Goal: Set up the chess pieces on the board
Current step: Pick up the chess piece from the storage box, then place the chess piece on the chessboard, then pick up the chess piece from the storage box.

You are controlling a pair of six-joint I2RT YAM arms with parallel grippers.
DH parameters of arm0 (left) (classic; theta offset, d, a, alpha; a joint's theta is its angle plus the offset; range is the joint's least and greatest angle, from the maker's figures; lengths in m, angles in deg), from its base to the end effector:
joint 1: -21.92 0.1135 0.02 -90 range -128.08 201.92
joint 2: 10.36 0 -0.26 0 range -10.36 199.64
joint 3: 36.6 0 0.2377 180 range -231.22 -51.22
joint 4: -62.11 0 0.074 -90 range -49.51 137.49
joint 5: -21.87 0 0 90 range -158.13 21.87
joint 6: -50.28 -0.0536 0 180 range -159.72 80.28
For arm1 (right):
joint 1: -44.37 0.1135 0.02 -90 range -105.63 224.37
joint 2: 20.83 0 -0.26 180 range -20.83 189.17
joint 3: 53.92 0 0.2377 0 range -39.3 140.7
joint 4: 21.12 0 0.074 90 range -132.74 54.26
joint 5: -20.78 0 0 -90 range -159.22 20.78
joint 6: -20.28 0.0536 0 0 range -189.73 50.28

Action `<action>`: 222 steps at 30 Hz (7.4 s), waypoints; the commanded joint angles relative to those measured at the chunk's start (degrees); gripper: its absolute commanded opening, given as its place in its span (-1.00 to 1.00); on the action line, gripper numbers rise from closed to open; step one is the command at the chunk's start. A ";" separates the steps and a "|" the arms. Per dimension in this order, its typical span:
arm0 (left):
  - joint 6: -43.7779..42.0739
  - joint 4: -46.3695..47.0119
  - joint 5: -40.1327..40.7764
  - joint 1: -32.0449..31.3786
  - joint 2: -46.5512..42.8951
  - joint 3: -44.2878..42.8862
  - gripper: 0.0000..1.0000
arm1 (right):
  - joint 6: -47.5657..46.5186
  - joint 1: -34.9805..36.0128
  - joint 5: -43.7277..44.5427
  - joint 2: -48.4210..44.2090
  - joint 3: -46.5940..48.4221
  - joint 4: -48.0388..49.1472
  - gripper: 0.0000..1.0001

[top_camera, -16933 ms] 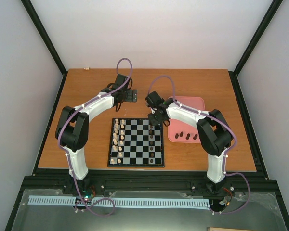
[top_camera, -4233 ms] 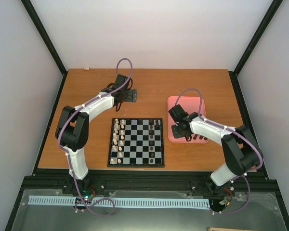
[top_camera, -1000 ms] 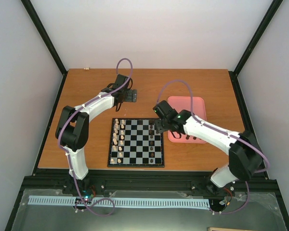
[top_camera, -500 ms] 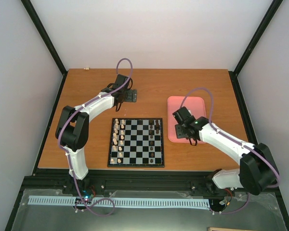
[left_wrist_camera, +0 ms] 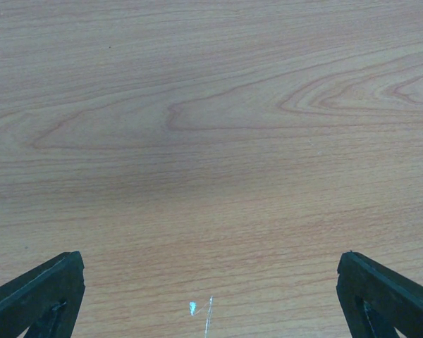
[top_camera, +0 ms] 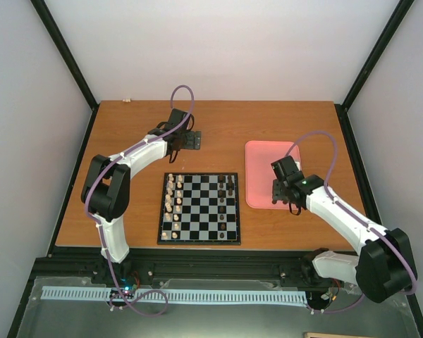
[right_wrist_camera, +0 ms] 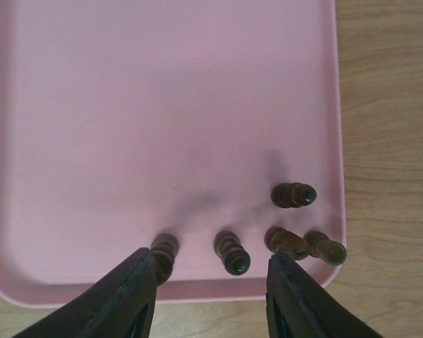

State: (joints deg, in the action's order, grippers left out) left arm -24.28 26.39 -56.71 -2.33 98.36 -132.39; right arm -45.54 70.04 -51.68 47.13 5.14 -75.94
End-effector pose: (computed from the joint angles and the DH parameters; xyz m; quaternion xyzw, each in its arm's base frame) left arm 0.3861 -0.1623 0.2116 0.0365 0.9309 -0.0317 0.3621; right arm 0.1987 0.0776 0.2055 0.0221 0.9628 -0.0400 0.2663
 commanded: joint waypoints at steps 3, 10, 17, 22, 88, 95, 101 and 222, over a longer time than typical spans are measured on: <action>0.68 -0.47 -1.49 0.26 1.09 -2.63 1.00 | 3.00 -2.70 2.46 2.55 -1.72 0.06 -0.15; 0.77 -0.35 -1.85 0.26 1.20 -2.61 1.00 | 2.62 -4.89 1.08 2.65 -3.12 2.04 -0.20; 0.75 -0.27 -1.64 0.26 1.37 -2.68 0.99 | 1.82 -5.60 -0.41 4.05 -3.97 4.06 -0.24; 0.80 -0.35 -1.76 0.21 1.60 -2.79 0.99 | 1.71 -6.16 -0.42 5.50 -4.65 5.48 -0.24; 0.64 -0.60 -0.36 0.26 0.83 -2.40 0.99 | -1.64 12.90 -4.76 13.72 16.59 5.76 -0.85; 0.64 -0.57 -0.27 0.26 1.22 -2.53 0.99 | 0.43 20.96 -4.61 16.13 16.55 4.63 -0.85; 0.64 -0.53 -0.20 0.26 1.04 -2.43 0.99 | 1.34 24.16 -4.95 19.00 16.42 4.35 -0.85; 0.64 -0.61 -0.35 0.26 2.42 -3.03 0.99 | 2.47 3.61 0.23 9.80 -4.46 9.57 -0.23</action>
State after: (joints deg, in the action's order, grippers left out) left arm -24.28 26.39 -57.17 -2.33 99.92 -132.89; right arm -43.14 74.28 -51.66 56.71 0.99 -67.55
